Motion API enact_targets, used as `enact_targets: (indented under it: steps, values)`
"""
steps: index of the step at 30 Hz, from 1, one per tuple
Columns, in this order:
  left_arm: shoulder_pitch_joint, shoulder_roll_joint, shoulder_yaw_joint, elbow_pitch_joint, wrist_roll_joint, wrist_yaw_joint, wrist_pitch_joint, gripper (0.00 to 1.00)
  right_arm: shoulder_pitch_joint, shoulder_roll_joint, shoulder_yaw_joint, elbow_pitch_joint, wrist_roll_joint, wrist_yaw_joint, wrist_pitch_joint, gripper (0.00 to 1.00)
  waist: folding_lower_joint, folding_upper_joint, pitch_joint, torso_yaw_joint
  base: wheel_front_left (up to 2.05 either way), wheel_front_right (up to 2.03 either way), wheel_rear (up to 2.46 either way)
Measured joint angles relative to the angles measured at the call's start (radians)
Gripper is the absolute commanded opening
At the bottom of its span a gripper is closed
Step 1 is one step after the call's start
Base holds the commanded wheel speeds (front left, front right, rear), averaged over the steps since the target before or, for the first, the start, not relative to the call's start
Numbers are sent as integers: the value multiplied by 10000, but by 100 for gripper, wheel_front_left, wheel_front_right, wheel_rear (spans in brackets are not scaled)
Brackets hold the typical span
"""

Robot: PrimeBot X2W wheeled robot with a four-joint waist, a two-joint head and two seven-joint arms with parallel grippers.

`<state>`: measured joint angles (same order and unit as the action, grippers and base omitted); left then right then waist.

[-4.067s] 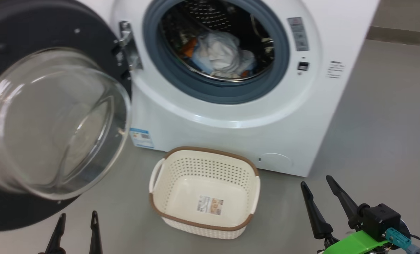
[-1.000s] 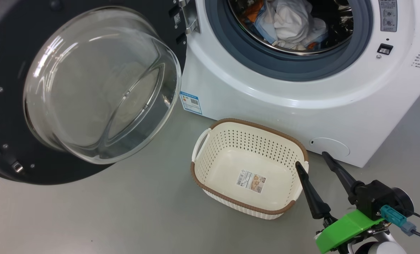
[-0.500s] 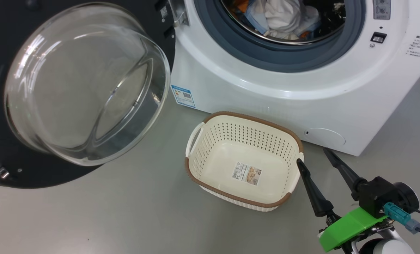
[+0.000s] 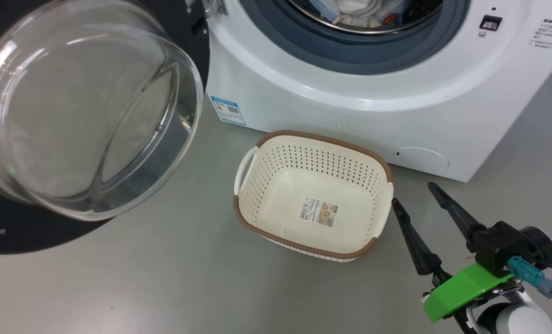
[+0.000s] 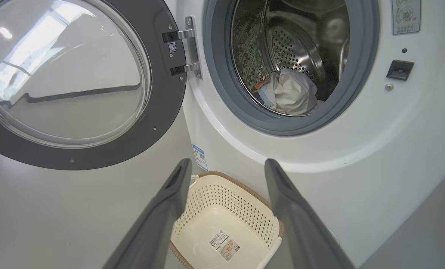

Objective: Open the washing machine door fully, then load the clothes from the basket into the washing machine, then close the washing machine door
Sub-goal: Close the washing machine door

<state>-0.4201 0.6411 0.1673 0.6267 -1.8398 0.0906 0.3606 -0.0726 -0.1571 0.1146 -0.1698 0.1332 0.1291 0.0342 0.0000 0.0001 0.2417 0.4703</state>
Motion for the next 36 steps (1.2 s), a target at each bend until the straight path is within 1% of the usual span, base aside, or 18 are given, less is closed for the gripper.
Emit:
enact_targets:
  steps: [4,14,17,23,29,36]
  values:
    - [-186,-207,-107,284,82,-173,-12,0,-111,-52,6,-90,0,0,59,100,0,0,158,-60,0,0,0]
    - [-596,-324,-234,936,249,-533,171,0,-114,-109,8,-169,0,0,174,100,0,0,351,-70,0,0,0]
    - [-614,-353,-270,1012,247,-782,431,0,-129,-111,4,-174,0,0,174,100,1,0,362,-30,0,0,0]
    - [-585,-380,-276,1028,186,-1133,959,0,-186,-107,4,-174,0,0,173,100,0,0,348,42,0,0,0]
    - [-384,-472,-257,848,-125,-1430,1572,0,-227,-96,-21,-171,0,0,169,100,0,0,327,158,0,0,0]
    - [-37,-788,-199,376,-297,-1747,1977,0,-229,19,-146,-161,-2,0,111,100,0,0,286,358,0,0,0]
